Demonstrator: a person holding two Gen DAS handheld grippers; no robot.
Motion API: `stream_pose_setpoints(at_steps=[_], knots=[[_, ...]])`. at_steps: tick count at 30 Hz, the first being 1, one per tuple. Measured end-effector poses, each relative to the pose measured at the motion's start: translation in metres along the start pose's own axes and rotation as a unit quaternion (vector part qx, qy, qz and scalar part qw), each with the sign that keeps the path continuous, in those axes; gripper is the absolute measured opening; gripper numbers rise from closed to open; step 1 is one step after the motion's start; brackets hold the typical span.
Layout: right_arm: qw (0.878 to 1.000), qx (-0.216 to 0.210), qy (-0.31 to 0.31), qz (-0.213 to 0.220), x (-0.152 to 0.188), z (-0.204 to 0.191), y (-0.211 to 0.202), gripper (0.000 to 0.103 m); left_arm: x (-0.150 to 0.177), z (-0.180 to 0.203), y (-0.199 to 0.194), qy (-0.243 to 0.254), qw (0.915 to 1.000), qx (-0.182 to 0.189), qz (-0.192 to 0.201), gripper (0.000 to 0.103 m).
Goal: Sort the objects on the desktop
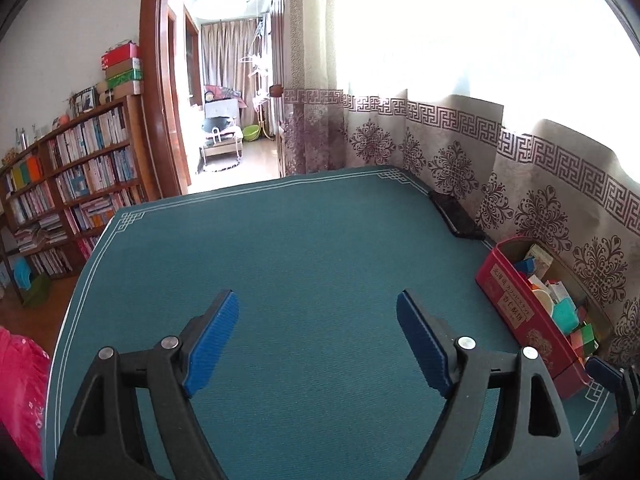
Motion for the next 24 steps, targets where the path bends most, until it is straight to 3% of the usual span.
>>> stream_pose_setpoints(at_steps=[3,7,12,18,24], knots=[[0.999,0.038,0.02,0.031,-0.004,0.021,-0.03,0.103,-0.013,0.034,-0.019,0.019,0.9989,0.038,0.022,0.092],[0.994,0.077,0.045,0.064,-0.008,0.05,-0.064,0.103,-0.022,0.072,-0.036,0.022,0.9949,0.097,0.018,0.097],[0.989,0.111,0.062,0.073,-0.003,0.079,-0.085,0.103,-0.026,0.109,-0.053,0.035,0.9917,0.12,0.029,0.1],[0.988,0.118,0.076,0.066,0.007,0.104,-0.09,0.103,-0.016,0.147,-0.056,0.085,0.9916,0.097,0.012,0.1],[0.988,0.116,0.081,0.062,0.01,0.117,-0.089,0.103,-0.009,0.181,-0.057,0.115,0.9849,0.13,-0.004,0.1]])
Point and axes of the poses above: each gripper's, at about its wrist camera, not at the fingertips, and y roughly the way its jaws point, z to its right, x to its underside, the point moved 1 cm from there along y, roughly the way its jaws point, and after that the axes turned 8 degrees about -x, right-handed, at the moved point
